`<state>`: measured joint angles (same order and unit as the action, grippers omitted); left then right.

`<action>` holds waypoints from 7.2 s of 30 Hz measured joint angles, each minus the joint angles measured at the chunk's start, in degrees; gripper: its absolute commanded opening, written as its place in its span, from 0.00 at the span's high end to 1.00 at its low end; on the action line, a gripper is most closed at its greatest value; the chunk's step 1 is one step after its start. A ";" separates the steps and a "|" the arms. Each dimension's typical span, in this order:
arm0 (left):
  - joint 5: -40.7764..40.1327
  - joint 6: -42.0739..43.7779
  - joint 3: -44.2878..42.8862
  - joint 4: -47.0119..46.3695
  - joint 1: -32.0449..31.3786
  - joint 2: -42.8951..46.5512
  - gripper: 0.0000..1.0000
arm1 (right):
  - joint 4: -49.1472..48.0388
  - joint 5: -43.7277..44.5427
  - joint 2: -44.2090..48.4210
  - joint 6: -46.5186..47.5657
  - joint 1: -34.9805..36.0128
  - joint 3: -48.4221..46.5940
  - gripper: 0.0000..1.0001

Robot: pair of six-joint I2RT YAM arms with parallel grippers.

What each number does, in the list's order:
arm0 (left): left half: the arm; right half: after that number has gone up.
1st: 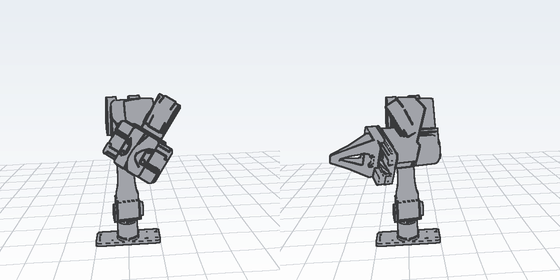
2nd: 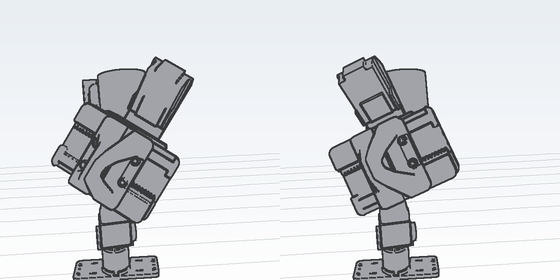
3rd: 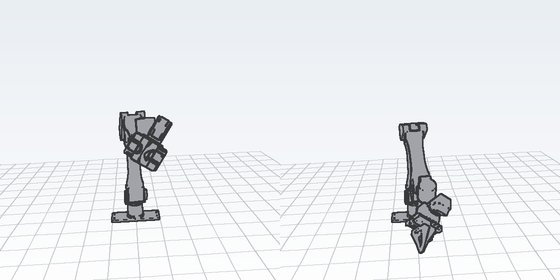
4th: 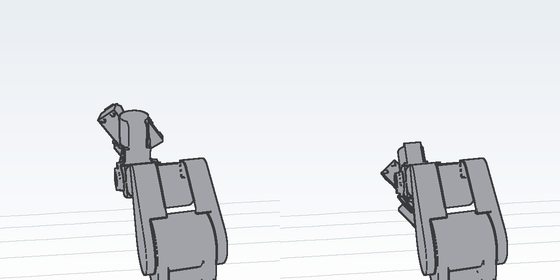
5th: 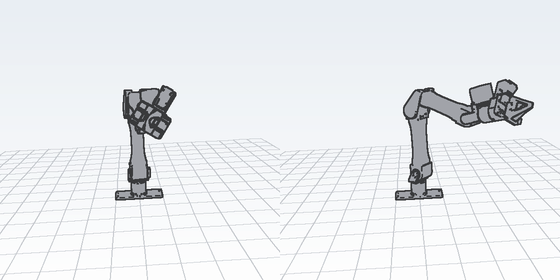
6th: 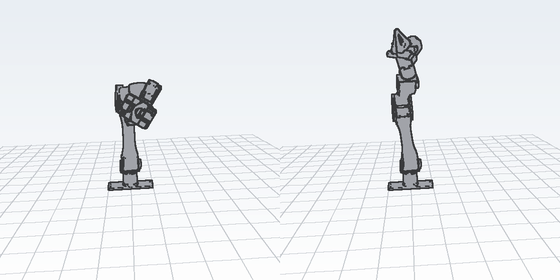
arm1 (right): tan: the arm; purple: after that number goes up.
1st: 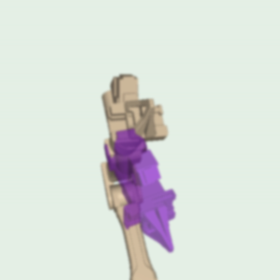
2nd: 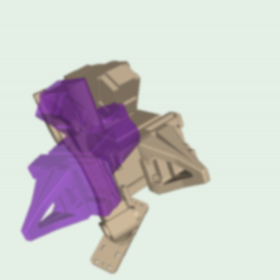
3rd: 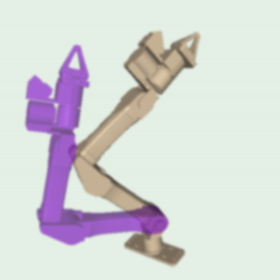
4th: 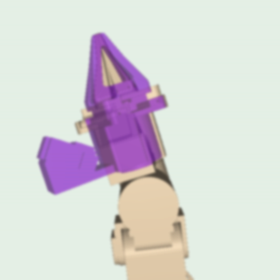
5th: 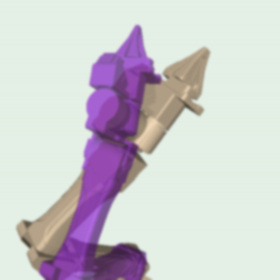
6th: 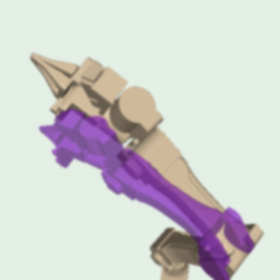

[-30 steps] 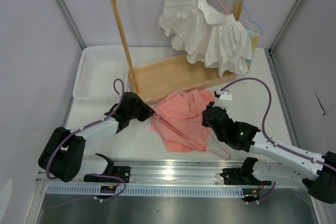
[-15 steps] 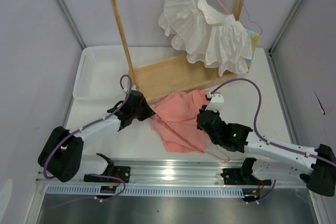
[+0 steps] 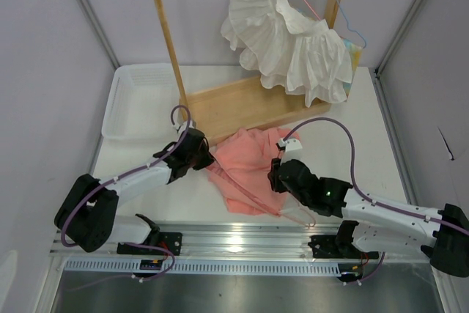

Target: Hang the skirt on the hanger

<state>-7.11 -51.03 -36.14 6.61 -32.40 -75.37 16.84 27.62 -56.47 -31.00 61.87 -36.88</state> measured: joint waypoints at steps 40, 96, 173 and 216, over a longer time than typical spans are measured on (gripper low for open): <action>-1.75 0.61 0.00 -1.25 -1.33 -0.74 1.00 | -15.98 -21.97 -7.98 -0.11 -17.73 4.26 0.43; 7.74 7.23 -3.58 -1.29 -2.25 -1.46 1.00 | -10.58 -18.21 12.92 -2.91 -16.74 11.04 1.00; 9.51 20.41 -9.60 7.19 -2.12 -1.31 1.00 | 5.68 0.31 14.16 4.22 -1.64 0.59 1.00; 24.90 6.95 -0.61 -17.20 6.62 -5.31 0.59 | 2.40 0.31 9.70 6.64 -1.20 0.98 1.00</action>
<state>17.78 -44.07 -36.75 -10.59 -25.78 -80.68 19.25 27.92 -46.76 -24.36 60.66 -35.90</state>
